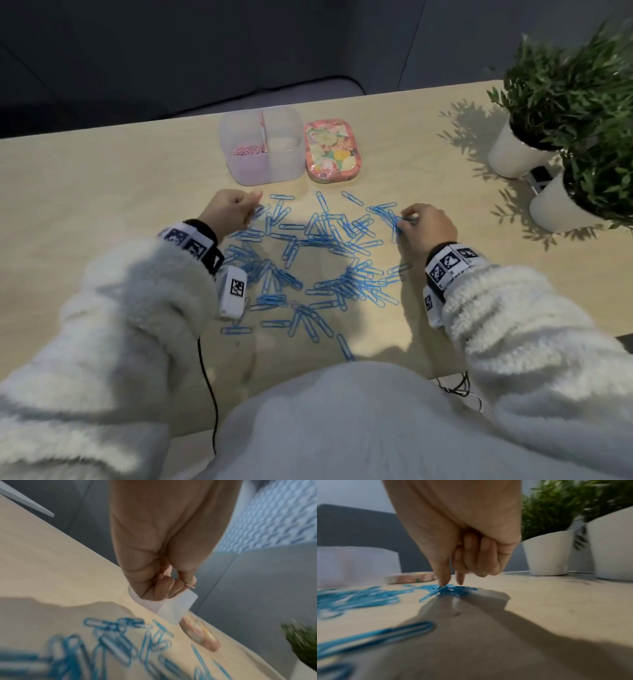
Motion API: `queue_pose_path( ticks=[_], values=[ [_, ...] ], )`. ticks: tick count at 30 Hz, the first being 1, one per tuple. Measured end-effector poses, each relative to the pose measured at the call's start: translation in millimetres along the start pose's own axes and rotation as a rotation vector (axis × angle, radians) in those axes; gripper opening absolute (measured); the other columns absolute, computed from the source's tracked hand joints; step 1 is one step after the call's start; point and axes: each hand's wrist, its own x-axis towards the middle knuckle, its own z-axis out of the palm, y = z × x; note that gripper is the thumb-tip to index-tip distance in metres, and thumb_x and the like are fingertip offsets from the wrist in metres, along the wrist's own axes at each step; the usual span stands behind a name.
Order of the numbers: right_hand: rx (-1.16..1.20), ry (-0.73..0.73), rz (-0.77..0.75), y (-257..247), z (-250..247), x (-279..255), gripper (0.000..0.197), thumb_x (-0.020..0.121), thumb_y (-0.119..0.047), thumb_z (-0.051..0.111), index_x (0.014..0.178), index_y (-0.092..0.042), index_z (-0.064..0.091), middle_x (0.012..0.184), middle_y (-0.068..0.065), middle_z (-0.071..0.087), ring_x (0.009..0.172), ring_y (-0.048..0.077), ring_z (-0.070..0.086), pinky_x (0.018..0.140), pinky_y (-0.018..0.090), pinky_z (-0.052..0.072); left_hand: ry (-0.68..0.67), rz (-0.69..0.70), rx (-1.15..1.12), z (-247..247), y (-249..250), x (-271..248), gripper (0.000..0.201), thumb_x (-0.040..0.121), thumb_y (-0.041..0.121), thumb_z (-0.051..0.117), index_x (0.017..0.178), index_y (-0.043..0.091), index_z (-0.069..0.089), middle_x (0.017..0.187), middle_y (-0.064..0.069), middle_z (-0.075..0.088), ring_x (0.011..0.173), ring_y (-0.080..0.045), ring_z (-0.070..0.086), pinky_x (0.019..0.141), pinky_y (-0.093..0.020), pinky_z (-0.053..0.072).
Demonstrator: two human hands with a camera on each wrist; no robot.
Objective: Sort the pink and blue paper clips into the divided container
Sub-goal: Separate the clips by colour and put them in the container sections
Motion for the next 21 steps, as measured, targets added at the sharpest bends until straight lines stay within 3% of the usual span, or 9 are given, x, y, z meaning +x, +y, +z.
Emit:
queue_pose_path(
  ticks=[3,6,9,11,14,15,17,20,21],
  values=[
    [-0.127,-0.068,-0.146,-17,14,-18,0.023,0.086,-0.028,0.057,0.105,-0.022,0.068,0.111,0.014,0.068,0.106,0.035,0.061,0.085,0.036,0.048,0.063,-0.017,-0.052,-18,13,26,0.045,0.094,0.023,0.050,0.052,0.011,0.041,0.026,0.009,0.042,0.026,-0.001,0.034,0.035,-0.010,0.031],
    [-0.112,-0.078,-0.209,-32,16,-25,0.020,0.086,-0.027,0.055,0.096,-0.019,0.070,0.101,0.016,0.070,0.098,0.035,0.063,0.080,0.035,0.048,0.089,-0.002,-0.008,-26,22,53,0.043,0.092,0.022,0.054,0.050,0.013,0.050,0.026,0.009,0.043,0.026,-0.001,0.033,0.035,-0.012,0.032],
    [0.133,-0.071,-0.170,-53,8,-6,0.017,0.086,-0.021,0.053,0.078,-0.010,0.065,0.077,0.014,0.065,0.072,0.030,0.056,0.065,0.029,0.041,0.136,0.004,-0.054,-28,34,74,0.045,0.093,0.016,0.052,0.048,0.015,0.053,0.025,0.009,0.044,0.024,-0.001,0.034,0.033,-0.010,0.030],
    [0.331,-0.191,-0.095,-73,-2,8,0.019,0.087,-0.016,0.051,0.074,-0.006,0.061,0.062,0.009,0.055,0.057,0.023,0.047,0.050,0.024,0.036,0.174,-0.010,-0.084,-30,43,86,0.038,0.092,0.017,0.054,0.054,0.016,0.054,0.025,0.009,0.046,0.024,0.000,0.036,0.035,-0.011,0.033],
    [0.648,-0.396,0.073,-112,-19,22,0.023,0.089,-0.009,0.043,0.070,-0.007,0.055,0.059,0.005,0.049,0.046,0.017,0.041,0.039,0.019,0.028,0.240,-0.036,-0.052,-34,51,100,0.038,0.086,0.024,0.062,0.050,0.016,0.054,0.029,0.006,0.050,0.025,-0.002,0.042,0.051,-0.020,0.043],
    [0.724,-0.449,0.099,-126,-24,24,0.024,0.090,-0.008,0.039,0.070,-0.008,0.053,0.060,0.005,0.048,0.043,0.015,0.042,0.038,0.018,0.028,0.264,-0.028,-0.010,-34,54,102,0.037,0.086,0.026,0.062,0.051,0.014,0.055,0.036,0.005,0.054,0.029,-0.004,0.046,0.056,-0.023,0.044],
    [0.849,-0.528,0.130,-154,-27,29,0.027,0.090,-0.003,0.030,0.071,-0.009,0.048,0.059,0.006,0.044,0.038,0.013,0.043,0.035,0.014,0.028,0.280,0.017,0.092,-32,59,103,0.034,0.090,0.026,0.054,0.059,0.011,0.054,0.062,-0.008,0.058,0.053,-0.018,0.054,0.066,-0.026,0.044],
    [0.985,-0.609,0.155,-194,-24,35,0.034,0.089,0.001,0.021,0.065,-0.012,0.041,0.054,0.003,0.036,0.049,0.012,0.031,0.045,0.018,0.022,0.212,0.082,0.184,-28,66,98,0.037,0.094,0.022,0.036,0.057,0.017,0.041,0.083,-0.014,0.049,0.081,-0.030,0.053,0.083,-0.034,0.047],
    [0.975,-0.617,0.125,-209,-21,37,0.034,0.089,0.001,0.021,0.065,-0.013,0.040,0.055,0.003,0.034,0.051,0.012,0.028,0.048,0.019,0.019,0.200,0.096,0.163,-29,67,95,0.035,0.094,0.022,0.034,0.061,0.020,0.045,0.088,-0.014,0.052,0.091,-0.034,0.057,0.090,-0.037,0.047]
  ],
)
